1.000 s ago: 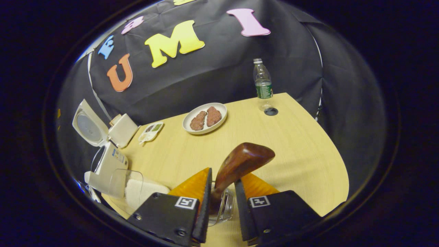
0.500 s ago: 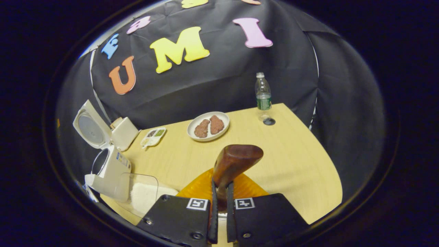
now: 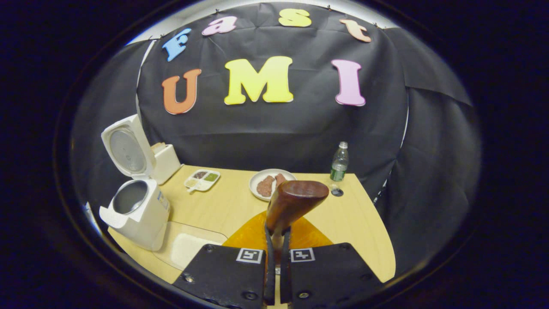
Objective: Close the left gripper, press the button to open the rice cooker; take a wooden spoon from the chopstick holder with the right hand, scoop a spoonful of rice and pour it into the rice cooker, then put the wooden spoon back into the chopstick holder.
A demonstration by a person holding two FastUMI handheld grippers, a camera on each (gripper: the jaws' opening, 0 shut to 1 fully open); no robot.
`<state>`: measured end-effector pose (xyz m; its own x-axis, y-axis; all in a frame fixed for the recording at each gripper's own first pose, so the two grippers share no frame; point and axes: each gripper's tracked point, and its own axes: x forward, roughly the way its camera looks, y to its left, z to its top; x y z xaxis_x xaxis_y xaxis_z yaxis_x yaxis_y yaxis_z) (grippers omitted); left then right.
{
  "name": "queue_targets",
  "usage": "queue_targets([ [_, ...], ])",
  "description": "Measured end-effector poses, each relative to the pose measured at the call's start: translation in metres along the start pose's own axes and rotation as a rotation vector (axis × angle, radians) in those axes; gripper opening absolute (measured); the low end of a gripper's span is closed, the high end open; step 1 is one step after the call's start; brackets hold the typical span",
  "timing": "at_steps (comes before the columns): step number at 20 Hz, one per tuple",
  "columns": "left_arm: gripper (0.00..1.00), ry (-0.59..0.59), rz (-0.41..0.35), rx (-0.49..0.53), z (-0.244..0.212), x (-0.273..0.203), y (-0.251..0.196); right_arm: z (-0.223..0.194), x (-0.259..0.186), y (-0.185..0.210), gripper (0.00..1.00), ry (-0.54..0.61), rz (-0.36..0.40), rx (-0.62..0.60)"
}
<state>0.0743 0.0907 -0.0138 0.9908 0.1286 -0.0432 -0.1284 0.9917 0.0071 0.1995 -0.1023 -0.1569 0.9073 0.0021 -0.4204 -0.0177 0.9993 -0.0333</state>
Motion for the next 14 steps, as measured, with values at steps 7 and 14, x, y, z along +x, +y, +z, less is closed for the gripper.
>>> queue_targets([
  [7,0.94,-0.004,0.102,-0.010,-0.001,-0.022,0.069,0.003,-0.009,0.121,0.10,-0.017,0.166,-0.067],
  [14,0.94,0.041,0.183,-0.009,-0.014,-0.045,0.104,-0.050,0.024,0.158,0.10,0.048,0.179,-0.208],
])
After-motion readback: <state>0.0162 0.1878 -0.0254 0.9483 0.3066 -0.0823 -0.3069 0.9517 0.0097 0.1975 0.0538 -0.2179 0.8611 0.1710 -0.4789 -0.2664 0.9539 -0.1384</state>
